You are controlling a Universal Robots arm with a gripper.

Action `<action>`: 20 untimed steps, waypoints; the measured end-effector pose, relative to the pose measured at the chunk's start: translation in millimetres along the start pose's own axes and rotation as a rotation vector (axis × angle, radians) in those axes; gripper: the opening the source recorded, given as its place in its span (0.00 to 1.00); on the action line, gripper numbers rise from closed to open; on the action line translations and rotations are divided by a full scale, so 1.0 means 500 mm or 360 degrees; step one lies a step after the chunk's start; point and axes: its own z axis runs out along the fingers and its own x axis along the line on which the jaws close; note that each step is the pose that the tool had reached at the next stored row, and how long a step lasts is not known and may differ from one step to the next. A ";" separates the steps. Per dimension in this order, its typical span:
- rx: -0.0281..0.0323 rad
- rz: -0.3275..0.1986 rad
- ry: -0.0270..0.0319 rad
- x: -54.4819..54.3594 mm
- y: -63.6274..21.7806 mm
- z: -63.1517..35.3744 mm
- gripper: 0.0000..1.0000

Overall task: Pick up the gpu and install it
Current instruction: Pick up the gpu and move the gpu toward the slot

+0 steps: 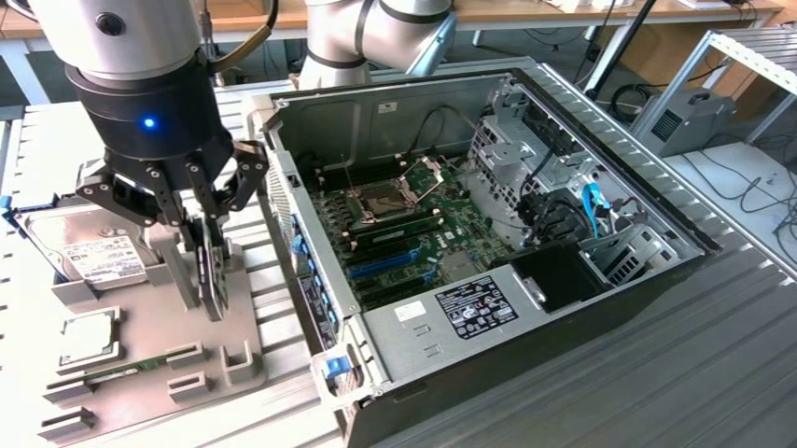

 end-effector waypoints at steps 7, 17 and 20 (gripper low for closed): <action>0.00001 0.0000 0.00000 0.000 0.000 -0.008 0.26; 0.00001 0.0000 0.00001 -0.001 0.000 -0.018 0.26; 0.00000 0.0000 0.00000 -0.001 0.000 -0.021 0.26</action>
